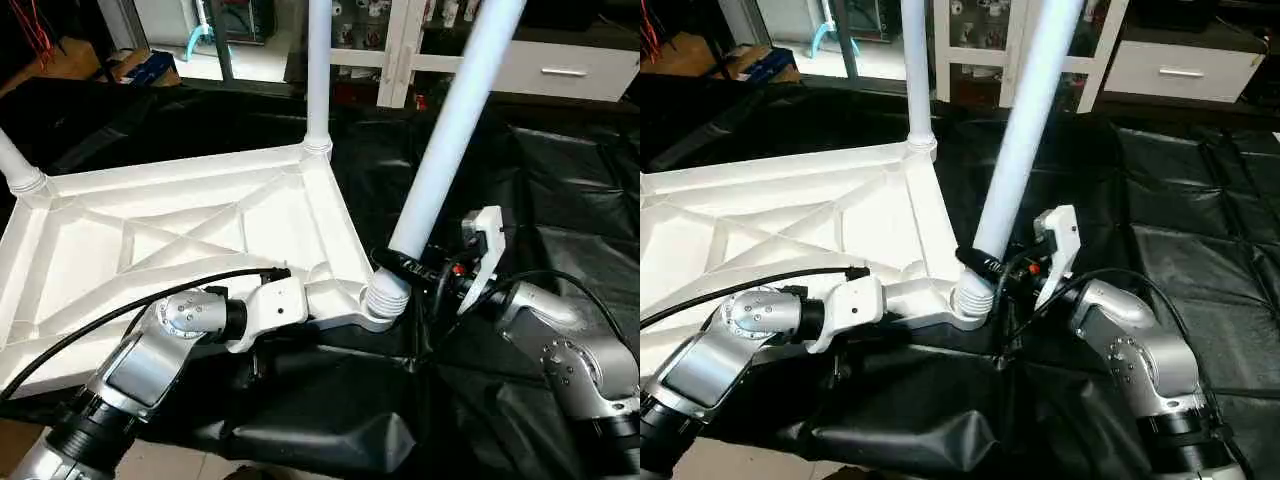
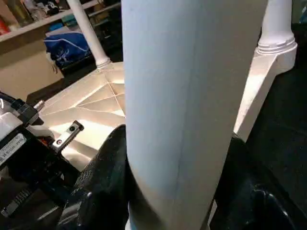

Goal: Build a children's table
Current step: Insert table leg to table base

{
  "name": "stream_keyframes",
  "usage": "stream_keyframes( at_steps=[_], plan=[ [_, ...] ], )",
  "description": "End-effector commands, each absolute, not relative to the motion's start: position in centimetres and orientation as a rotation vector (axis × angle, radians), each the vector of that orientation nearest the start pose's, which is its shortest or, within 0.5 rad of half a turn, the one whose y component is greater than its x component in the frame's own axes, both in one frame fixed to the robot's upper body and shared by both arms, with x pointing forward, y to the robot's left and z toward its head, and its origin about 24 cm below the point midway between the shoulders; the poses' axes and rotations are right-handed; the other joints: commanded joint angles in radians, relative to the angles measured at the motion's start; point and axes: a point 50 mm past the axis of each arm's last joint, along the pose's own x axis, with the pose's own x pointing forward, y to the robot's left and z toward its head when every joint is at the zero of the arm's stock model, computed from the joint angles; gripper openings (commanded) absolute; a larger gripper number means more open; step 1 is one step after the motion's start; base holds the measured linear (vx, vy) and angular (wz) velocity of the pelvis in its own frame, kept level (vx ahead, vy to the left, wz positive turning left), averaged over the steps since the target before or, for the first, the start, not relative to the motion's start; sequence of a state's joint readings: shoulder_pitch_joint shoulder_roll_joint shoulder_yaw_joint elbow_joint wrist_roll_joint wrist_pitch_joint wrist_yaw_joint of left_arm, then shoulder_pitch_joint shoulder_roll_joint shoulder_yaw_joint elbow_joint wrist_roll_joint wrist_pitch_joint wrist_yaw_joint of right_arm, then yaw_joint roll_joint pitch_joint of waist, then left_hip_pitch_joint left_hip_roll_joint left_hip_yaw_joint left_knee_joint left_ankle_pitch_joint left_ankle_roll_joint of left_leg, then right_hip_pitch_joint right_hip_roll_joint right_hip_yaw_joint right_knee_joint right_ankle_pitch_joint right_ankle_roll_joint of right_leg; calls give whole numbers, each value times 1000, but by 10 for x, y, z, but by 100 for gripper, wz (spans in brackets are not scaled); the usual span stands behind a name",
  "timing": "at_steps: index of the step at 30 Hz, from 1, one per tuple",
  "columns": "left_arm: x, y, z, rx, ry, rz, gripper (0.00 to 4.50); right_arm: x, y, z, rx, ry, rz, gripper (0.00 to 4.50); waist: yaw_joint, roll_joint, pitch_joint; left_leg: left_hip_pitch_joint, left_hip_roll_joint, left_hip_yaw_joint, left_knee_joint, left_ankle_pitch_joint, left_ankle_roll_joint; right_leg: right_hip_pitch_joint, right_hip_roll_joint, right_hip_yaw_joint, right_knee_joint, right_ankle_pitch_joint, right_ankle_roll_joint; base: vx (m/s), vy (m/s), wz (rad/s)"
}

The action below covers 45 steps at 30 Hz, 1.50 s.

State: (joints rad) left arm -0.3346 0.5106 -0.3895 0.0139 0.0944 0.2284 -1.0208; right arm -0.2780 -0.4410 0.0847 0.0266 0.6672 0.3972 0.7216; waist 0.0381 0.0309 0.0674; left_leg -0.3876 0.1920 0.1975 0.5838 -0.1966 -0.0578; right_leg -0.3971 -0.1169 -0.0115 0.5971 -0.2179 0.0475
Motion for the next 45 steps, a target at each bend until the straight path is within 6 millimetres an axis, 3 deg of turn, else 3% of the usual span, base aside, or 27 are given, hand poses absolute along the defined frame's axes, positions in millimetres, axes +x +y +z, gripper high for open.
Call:
stream_keyframes(
  at_steps=[1,9,23,30,31,33,36,45],
  plan=[
    [255,125,42,671,450,-1328,0,285,-163,89,244,136,886,185,-4,-2,-53,22,19,-3,-58,-23,95,39,4,7,-37,197,-297,0,0,0],
    [256,126,41,674,451,-1328,0,292,-165,84,334,126,870,185,-3,-1,-56,24,21,-4,-54,-14,110,40,5,6,-33,202,-319,0,0,0],
    [255,126,41,676,446,-1319,0,273,-181,69,183,39,817,185,1,-2,-61,24,24,-5,-49,-5,132,41,1,7,-30,196,-318,0,0,0],
    [256,125,41,681,445,-1322,0,262,-190,58,206,-10,718,185,1,2,-60,25,25,-6,-54,-62,114,39,1,6,-36,134,-312,0,0,0],
    [257,125,41,682,445,-1322,0,261,-192,56,213,-12,706,185,1,6,-60,26,25,-7,-54,-63,112,39,1,6,-36,133,-312,0,0,0],
    [257,125,41,683,445,-1323,0,258,-194,52,205,-5,688,185,0,4,-59,25,24,-7,-55,-69,108,39,2,5,-37,134,-310,0,0,0],
    [257,125,41,687,445,-1325,0,252,-194,45,136,27,705,185,1,9,-58,26,24,-7,-56,-81,102,39,1,5,-39,121,-307,0,0,0],
    [258,125,40,691,447,-1325,0,241,-185,35,-88,87,846,185,-3,3,-55,27,26,-9,-61,-127,90,41,1,6,-45,81,-294,0,0,0]
  ],
)
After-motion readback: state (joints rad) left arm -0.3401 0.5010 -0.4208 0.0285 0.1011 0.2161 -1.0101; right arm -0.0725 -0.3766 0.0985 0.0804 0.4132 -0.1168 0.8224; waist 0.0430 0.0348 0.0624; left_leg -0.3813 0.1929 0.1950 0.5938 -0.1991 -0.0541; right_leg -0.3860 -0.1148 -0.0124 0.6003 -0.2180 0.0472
